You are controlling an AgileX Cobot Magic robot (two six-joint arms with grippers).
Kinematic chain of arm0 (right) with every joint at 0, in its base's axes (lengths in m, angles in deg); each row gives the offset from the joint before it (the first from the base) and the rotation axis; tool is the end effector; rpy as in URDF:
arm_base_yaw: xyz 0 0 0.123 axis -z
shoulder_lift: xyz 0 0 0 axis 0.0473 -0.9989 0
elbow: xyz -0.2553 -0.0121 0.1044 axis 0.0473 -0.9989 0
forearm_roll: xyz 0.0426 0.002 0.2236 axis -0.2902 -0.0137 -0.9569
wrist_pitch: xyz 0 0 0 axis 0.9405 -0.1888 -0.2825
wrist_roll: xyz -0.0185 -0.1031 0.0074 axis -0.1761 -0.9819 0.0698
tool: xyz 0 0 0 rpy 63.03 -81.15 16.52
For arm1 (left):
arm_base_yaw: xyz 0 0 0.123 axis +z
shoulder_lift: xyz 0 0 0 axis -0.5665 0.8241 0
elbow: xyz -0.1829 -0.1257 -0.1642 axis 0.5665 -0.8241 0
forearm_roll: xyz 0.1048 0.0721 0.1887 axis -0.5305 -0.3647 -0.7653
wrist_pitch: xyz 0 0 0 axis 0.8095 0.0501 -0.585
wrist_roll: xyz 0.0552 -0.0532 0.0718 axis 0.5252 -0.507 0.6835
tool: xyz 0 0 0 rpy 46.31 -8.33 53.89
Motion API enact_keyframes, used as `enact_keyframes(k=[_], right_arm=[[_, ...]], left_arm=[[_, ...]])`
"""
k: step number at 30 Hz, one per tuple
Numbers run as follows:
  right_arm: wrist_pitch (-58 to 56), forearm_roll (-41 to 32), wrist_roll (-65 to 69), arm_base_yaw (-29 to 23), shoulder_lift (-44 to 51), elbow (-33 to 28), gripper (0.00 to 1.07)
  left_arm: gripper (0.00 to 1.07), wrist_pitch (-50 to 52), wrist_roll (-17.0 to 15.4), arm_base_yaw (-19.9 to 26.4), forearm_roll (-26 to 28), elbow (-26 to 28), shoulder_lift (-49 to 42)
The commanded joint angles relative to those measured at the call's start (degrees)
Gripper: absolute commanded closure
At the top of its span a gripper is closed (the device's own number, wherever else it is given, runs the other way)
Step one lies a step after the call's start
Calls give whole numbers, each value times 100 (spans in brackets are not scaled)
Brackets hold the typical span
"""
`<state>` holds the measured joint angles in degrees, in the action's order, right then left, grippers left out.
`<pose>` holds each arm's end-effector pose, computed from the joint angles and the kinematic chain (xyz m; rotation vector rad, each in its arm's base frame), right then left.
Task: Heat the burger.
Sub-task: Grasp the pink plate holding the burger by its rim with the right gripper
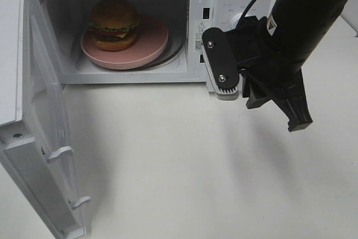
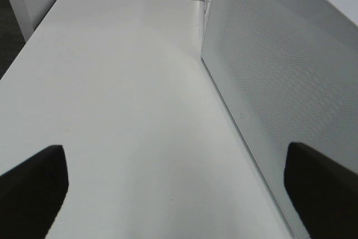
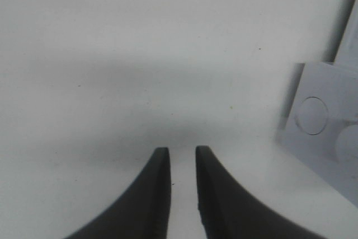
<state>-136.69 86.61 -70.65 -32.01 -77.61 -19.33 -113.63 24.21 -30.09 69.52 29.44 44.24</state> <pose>0.2535 0.1594 0.2277 -2.2083 1.7730 -0.3193 -0.0081 -0.0073 0.2633 -0.0925 2.0308 -0.0505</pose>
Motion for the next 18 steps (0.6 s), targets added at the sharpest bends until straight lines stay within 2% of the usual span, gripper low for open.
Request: enact_keyframes(k=[1, 2, 3, 4, 5, 6, 7, 9, 18], right_arm=[[258, 63, 160, -11, 46, 17, 67], [355, 63, 264, -11, 46, 17, 61], [498, 63, 487, -11, 46, 17, 42], [498, 63, 487, -11, 46, 17, 42], [539, 63, 544, -11, 46, 17, 32], [567, 63, 544, -11, 46, 17, 17], [567, 63, 544, -11, 46, 17, 17], [625, 63, 504, -11, 46, 17, 4], [1301, 160, 504, -23, 29, 17, 7]], left_arm=[[9, 52, 11, 17, 46, -23, -97], [9, 52, 11, 17, 46, -23, -97], [9, 52, 11, 17, 46, -23, -97], [9, 52, 11, 17, 46, -23, -97], [9, 52, 11, 17, 46, -23, -97], [9, 52, 11, 17, 46, -23, -97], [9, 52, 11, 17, 46, -23, -97], [9, 52, 11, 17, 46, -23, -97], [9, 52, 11, 17, 46, -23, -97]])
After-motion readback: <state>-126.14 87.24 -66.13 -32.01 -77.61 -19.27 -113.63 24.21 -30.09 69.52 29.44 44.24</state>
